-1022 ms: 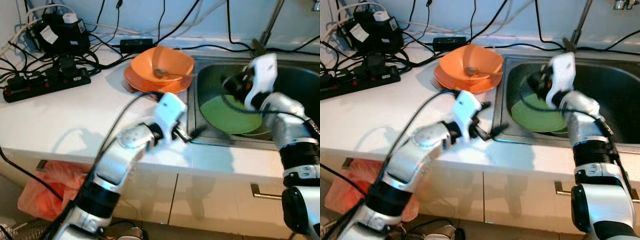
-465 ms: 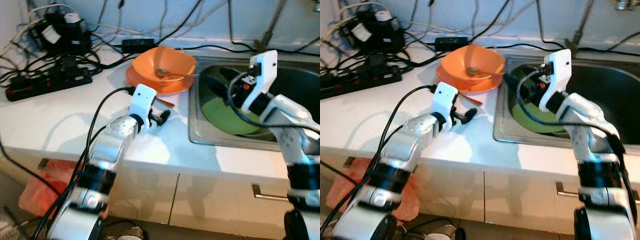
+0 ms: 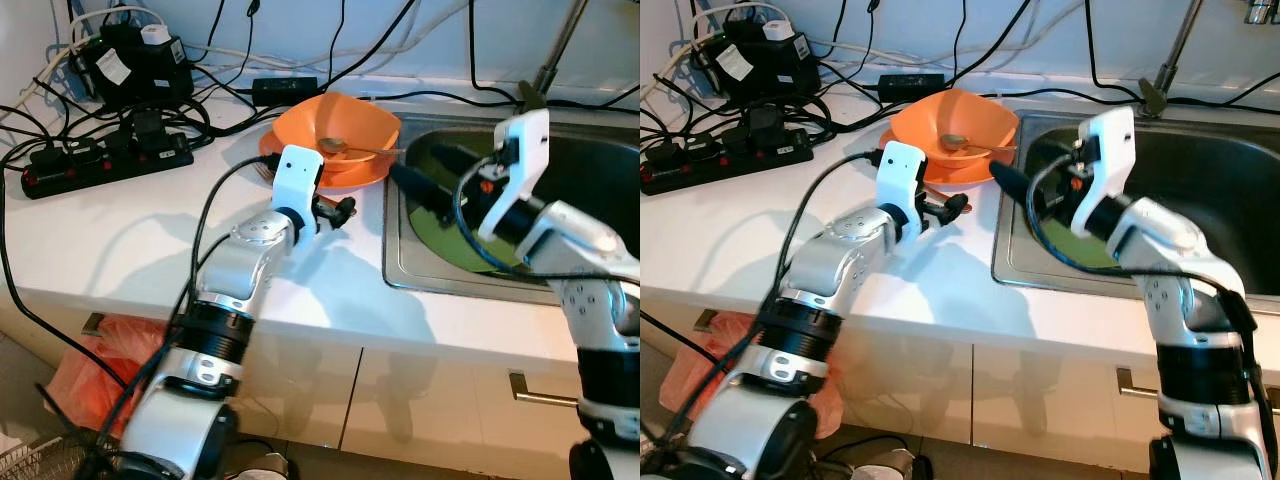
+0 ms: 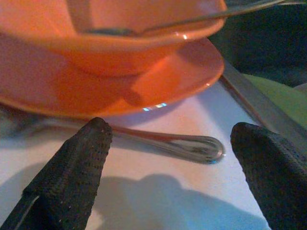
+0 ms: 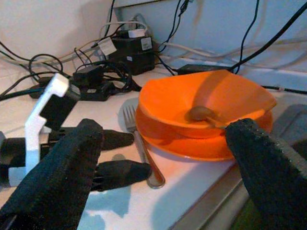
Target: Kitchen organization
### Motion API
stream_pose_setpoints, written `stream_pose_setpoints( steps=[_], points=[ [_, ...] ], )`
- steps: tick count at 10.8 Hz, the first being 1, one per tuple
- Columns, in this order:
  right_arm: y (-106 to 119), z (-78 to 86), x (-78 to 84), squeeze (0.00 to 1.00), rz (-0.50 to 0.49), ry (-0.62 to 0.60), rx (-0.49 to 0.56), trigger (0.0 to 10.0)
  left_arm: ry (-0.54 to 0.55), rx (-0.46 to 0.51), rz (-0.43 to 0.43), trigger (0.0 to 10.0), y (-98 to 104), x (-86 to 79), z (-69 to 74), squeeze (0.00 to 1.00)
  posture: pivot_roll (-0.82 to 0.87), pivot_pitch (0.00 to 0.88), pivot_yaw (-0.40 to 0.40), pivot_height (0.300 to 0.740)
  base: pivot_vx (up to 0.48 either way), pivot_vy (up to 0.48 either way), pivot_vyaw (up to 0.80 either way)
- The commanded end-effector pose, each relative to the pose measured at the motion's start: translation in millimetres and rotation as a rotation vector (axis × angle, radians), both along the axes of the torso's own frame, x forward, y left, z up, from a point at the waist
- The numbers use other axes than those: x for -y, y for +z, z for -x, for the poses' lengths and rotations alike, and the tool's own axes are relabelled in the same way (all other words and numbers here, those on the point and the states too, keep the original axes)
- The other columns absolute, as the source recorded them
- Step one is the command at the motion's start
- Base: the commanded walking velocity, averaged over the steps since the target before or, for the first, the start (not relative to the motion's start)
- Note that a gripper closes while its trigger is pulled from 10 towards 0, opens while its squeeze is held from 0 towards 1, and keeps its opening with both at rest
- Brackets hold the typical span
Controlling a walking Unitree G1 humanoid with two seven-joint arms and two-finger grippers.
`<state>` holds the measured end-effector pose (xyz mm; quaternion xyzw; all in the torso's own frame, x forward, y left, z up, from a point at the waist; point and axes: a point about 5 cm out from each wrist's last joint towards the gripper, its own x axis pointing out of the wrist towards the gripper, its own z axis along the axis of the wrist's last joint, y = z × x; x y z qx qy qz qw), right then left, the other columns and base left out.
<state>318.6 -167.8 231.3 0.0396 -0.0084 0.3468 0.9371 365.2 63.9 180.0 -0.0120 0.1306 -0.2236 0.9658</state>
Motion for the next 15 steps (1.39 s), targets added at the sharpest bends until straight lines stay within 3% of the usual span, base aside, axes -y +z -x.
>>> stream_pose_setpoints(
  steps=[1,4,7,9,12,15],
  points=[
    [4.9,2.5,-3.1,0.98,-0.01,0.01,0.011,10.0,0.011,0.0,0.015,10.0,10.2,3.4,-2.9,0.0,0.1,0.021,0.066,0.74,0.0,0.0,0.0],
    [5.7,4.1,-5.4,0.88,-0.017,0.01,0.01,10.0,-0.034,-0.064,0.098,10.0,6.1,20.0,-4.2,0.0,0.1,0.027,0.07,0.74,0.0,0.0,0.0],
    [3.3,10.2,-5.4,0.81,-0.023,0.005,0.0,10.0,-0.085,-0.075,0.094,10.0,4.9,32.7,-6.4,0.0,0.08,0.048,0.081,0.74,0.0,0.0,0.0],
    [1.4,13.2,-4.6,0.8,-0.022,0.0,-0.008,10.0,-0.078,-0.076,0.1,10.0,2.7,32.0,-12.0,0.0,0.07,0.058,0.083,0.74,0.0,0.0,0.0],
    [-0.8,17.1,-4.0,0.79,-0.025,-0.01,-0.024,10.0,0.021,-0.118,0.026,10.0,-12.6,15.0,-23.2,0.0,0.07,0.073,0.087,0.74,0.0,0.0,0.0],
    [-2.7,17.4,-5.4,0.76,-0.032,-0.012,-0.034,10.0,0.138,-0.166,-0.043,10.0,-29.2,-15.0,-29.1,0.0,0.07,0.069,0.09,0.74,0.0,0.0,0.0]
  ],
)
